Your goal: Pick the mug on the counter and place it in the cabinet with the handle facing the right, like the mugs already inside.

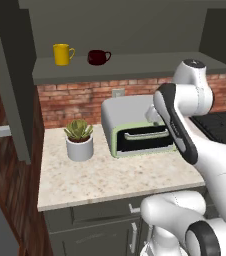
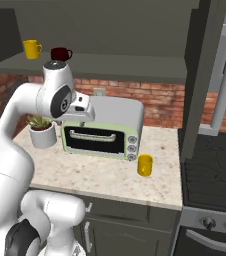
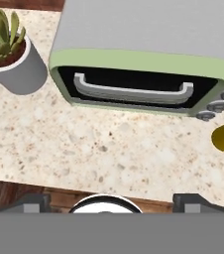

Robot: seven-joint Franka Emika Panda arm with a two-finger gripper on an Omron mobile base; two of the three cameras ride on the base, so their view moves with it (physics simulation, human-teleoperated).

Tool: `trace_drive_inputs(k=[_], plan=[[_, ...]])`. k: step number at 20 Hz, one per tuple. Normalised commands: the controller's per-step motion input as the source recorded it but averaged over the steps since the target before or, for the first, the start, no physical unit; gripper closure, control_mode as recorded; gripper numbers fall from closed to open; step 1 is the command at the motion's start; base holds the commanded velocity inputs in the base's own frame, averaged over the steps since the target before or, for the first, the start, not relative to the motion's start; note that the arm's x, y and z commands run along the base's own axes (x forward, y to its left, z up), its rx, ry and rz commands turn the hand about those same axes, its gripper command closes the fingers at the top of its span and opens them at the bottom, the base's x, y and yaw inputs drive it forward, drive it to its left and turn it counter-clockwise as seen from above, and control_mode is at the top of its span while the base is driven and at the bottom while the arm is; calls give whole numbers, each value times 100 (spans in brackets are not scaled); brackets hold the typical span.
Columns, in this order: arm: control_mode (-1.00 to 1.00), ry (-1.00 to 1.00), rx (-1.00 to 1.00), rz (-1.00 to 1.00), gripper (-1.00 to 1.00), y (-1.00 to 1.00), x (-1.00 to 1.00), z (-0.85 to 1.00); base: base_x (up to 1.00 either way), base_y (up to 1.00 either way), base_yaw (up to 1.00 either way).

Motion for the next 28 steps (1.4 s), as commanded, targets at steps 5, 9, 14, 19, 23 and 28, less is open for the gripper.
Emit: trace_drive_inputs(k=[5,9,14,19,23,28], plan=[[-100,-2,-1,0,-100,-17,-13,-27,0,0,0],[-100,0,-3,0,-100,-14,-6,-30,0,0,0],[-100,0,-4,0,-100,-15,0,-30,0,0,0],[-100,0,-5,0,-100,-18,0,-31,0,0,0],[-100,0,-4,0,-100,-21,0,-30,0,0,0],[-100,0,-2,0,-100,-21,0,-25,0,0,0]])
